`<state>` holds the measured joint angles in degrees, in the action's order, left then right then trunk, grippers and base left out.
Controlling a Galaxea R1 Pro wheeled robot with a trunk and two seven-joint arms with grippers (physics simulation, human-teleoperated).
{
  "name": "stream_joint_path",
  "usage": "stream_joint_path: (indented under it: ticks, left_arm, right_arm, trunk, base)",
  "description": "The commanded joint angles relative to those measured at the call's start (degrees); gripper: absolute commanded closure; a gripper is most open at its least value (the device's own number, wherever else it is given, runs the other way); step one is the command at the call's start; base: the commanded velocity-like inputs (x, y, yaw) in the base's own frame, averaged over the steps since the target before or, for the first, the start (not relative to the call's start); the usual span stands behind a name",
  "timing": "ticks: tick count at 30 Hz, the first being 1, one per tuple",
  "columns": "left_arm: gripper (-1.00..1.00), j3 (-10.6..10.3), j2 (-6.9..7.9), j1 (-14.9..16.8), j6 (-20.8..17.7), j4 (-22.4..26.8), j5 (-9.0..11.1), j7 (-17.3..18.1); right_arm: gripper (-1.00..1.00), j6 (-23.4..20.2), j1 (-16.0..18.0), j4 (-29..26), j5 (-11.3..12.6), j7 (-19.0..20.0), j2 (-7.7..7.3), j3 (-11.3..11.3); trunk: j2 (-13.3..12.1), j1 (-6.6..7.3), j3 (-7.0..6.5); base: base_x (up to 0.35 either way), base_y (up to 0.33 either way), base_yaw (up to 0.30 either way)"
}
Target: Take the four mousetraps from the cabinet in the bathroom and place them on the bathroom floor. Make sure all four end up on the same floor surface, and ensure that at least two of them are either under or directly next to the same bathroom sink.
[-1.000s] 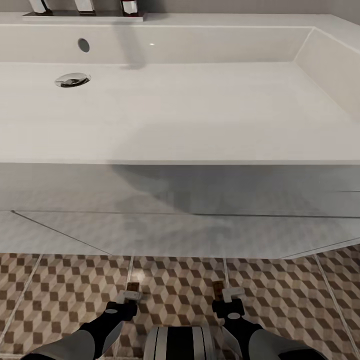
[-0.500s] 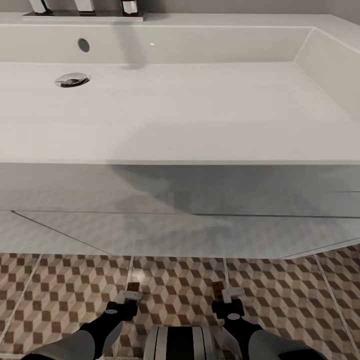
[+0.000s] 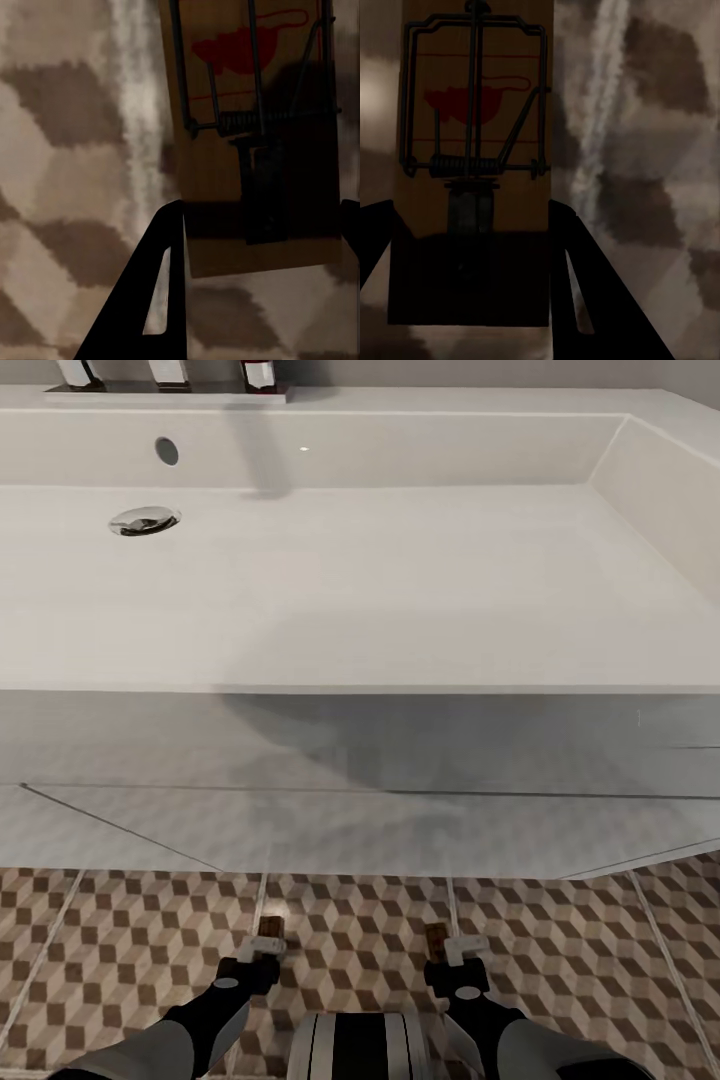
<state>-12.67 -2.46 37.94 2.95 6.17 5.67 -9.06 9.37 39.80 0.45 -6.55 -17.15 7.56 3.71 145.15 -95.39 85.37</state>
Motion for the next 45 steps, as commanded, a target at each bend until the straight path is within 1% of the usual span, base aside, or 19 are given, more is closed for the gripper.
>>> stream_joint_path:
  ticks: [1,8,30,38,45]
  left_arm:
    - [1.0,-0.5,0.0,0.0,0.3,0.0,0.5,-0.4]
    - [1.0,-0.6,-0.05,0.0,0.4,0.2,0.5,-0.5]
    - [1.0,-0.5,0.08,0.0,-0.1,-0.3,0.7,-0.5]
    - [1.0,-0.5,-0.1,0.0,0.2,-0.3,0.6,-0.6]
    - [1.0,-0.5,-0.09,0.0,0.2,-0.2,0.6,-0.6]
  right_arm:
    - [1.0,0.0,0.0,0.1,-0.2,-0.3,0.04,0.3]
    - [1.0,0.0,0.0,0.1,-0.2,-0.3,0.01,0.3]
    - [1.0,0.0,0.1,0.1,-0.3,-0.3,0.0,0.3]
    - [1.0,0.0,0.1,0.1,-0.3,-0.3,-0.02,0.4]
    - [1.0,0.0,0.1,0.1,-0.3,-0.3,-0.08,0.4]
  trunk:
    - [0.0,0.0,0.03]
    - [0.0,0.0,0.03]
    - [0.0,0.0,0.03]
    - [0.0,0.0,0.03]
    - [0.0,0.0,0.03]
  base:
    - [0.158,0.0,0.0]
    - [0.089,0.0,0.0]
    - [0.002,0.0,0.0]
    - [0.005,0.0,0.0]
    - [0.155,0.0,0.0]
